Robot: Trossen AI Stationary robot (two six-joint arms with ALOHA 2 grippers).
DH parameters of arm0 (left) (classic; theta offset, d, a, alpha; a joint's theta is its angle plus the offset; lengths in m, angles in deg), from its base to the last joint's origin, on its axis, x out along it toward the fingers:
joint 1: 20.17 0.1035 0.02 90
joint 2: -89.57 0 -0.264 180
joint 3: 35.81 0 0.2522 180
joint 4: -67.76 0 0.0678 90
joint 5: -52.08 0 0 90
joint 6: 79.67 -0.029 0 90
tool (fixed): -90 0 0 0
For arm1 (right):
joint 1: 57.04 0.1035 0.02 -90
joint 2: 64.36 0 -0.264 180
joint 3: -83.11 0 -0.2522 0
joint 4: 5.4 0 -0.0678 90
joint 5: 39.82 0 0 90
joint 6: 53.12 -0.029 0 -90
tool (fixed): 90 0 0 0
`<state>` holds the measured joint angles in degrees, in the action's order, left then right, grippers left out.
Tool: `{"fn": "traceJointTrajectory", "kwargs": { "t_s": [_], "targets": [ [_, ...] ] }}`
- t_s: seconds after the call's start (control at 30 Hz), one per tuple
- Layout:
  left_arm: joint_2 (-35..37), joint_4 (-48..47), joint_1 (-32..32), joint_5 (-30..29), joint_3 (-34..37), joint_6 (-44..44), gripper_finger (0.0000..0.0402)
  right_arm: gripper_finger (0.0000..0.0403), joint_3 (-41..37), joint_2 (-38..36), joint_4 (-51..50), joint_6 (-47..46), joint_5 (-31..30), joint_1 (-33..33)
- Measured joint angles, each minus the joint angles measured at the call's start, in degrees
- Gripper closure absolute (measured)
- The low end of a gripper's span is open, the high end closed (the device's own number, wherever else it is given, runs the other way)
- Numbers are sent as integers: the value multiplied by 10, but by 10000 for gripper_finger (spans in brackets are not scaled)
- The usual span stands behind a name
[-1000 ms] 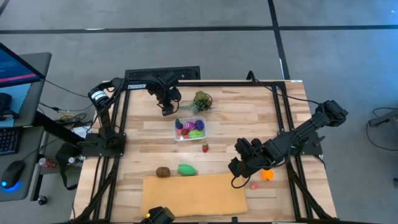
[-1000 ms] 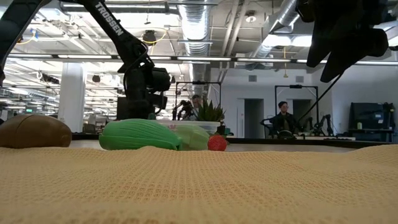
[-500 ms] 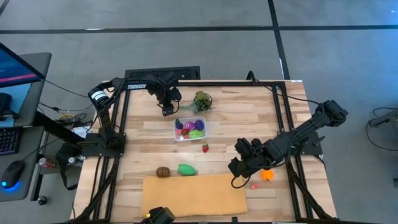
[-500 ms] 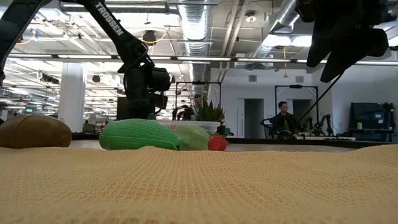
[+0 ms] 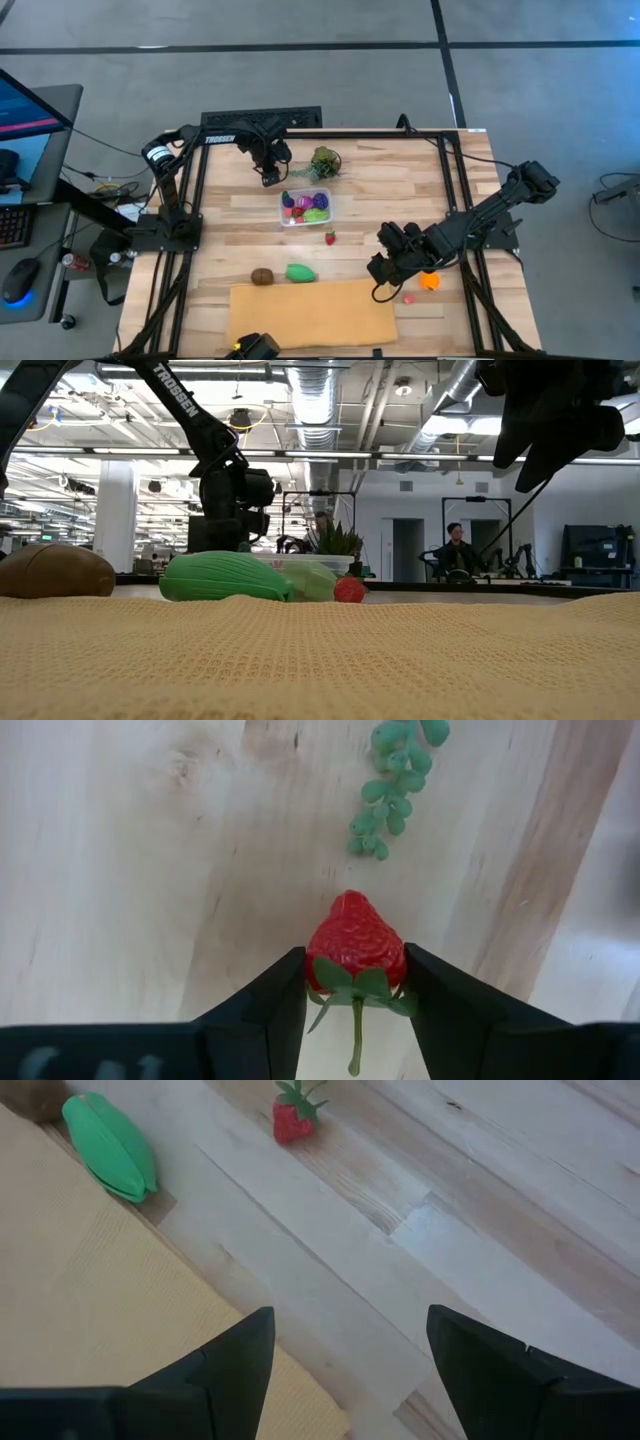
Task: Pick and placing Produce into tupperware
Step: Put the top red strawberry into the transparent bin
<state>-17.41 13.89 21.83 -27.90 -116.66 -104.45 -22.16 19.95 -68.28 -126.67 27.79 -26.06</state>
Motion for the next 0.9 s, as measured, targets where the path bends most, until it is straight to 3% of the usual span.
{"fn": "traceJointTrajectory", "kwargs": {
  "t_s": [0.37, 0.7, 0.9],
  "targets": [
    [1, -48, 0, 0, -15, 16, 257, 147, 0, 0, -1, 0, 0, 0],
    [2, -147, -1, 3, -144, 17, 257, 147, 0, 0, -2, 7, 0, -8],
    [2, -213, -12, 45, -220, 23, 257, 147, 0, 0, -2, 16, -2, -8]
  ]
}}
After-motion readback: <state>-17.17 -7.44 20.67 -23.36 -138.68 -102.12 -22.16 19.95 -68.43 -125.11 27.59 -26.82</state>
